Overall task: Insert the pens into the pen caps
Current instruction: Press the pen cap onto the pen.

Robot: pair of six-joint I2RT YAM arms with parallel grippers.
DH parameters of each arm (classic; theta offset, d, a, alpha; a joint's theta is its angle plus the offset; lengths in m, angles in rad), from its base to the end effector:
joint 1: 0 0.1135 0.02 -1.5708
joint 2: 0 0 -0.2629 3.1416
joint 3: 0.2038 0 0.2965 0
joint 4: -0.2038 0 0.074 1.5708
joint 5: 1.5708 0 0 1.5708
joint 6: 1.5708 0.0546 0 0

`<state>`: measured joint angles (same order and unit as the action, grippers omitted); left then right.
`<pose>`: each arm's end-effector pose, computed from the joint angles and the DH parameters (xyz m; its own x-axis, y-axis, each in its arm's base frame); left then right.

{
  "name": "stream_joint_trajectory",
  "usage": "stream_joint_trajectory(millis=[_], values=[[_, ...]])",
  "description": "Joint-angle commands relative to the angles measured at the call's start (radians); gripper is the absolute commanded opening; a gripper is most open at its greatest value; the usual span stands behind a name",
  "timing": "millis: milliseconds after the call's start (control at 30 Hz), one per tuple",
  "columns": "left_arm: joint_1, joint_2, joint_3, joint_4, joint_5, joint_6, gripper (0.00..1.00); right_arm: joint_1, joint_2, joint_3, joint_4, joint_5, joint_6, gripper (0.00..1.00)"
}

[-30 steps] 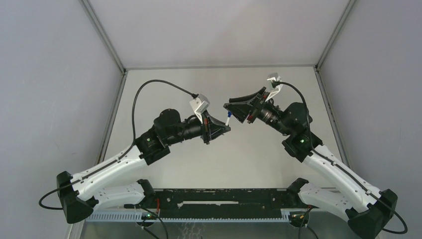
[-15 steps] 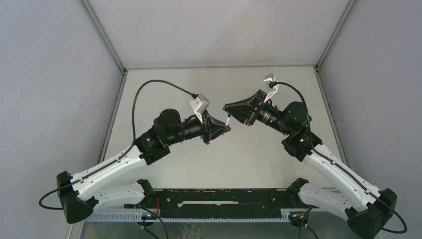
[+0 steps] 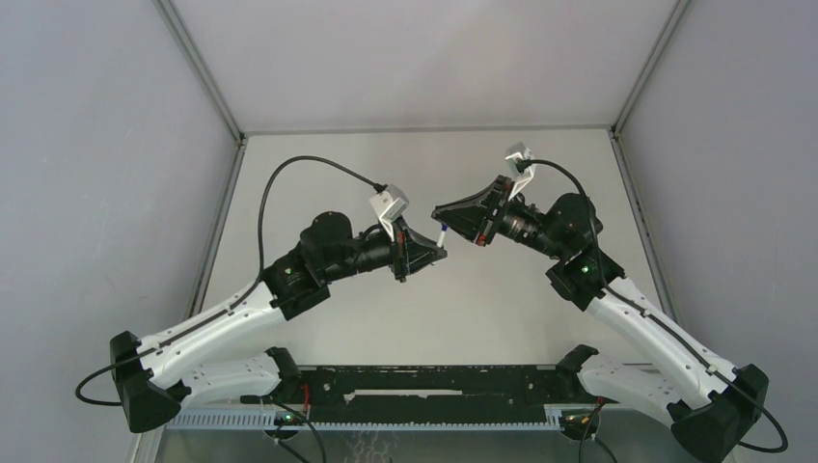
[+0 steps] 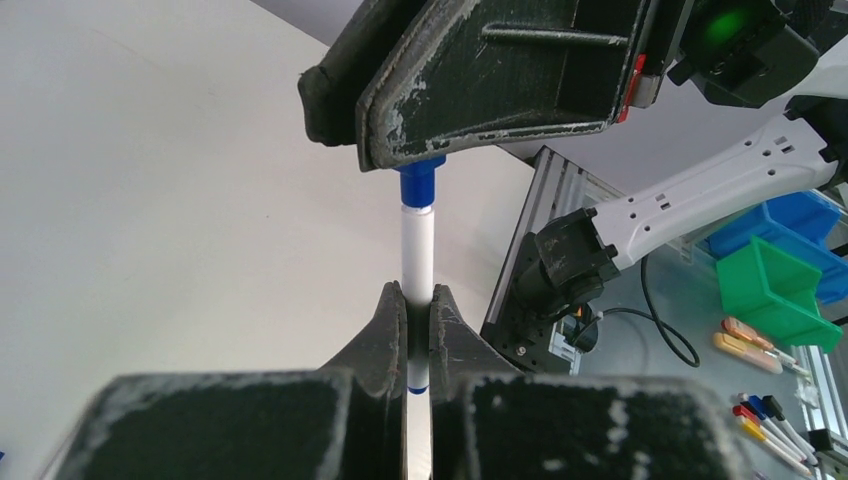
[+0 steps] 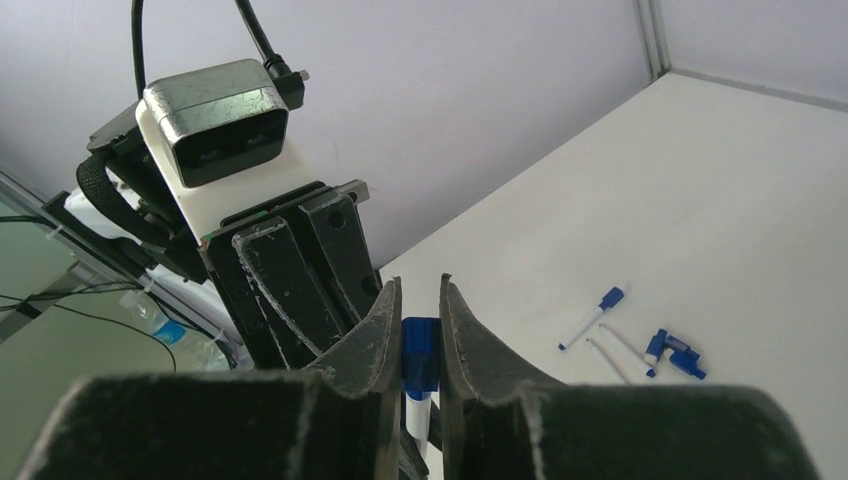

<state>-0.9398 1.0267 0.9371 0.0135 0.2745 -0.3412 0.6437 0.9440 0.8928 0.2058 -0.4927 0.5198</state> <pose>0.1678 -0.2547 0.3626 -0.3557 -0.0591 -0.9327 0.8677 0.3500 -0.3531 0.2081 0.1884 0.3903 -0.3414 0.2909 -0.8937 -0.8446 0.3223 0.4276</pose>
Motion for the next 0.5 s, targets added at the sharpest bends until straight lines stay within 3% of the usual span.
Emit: stream_joint_trajectory(millis=[0,200,467], values=[[0.006,-0.033,0.051,0.078,-0.015,-0.024,0.00,0.007,0.010,0.037,-0.072,-0.078,-0.051,0.00],[0.027,-0.057,0.054,0.129,-0.043,-0.042,0.00,0.067,0.019,0.022,-0.157,-0.054,-0.130,0.00],[0.090,-0.087,0.062,0.174,-0.025,-0.076,0.00,0.127,0.003,-0.106,-0.121,0.006,-0.104,0.00]])
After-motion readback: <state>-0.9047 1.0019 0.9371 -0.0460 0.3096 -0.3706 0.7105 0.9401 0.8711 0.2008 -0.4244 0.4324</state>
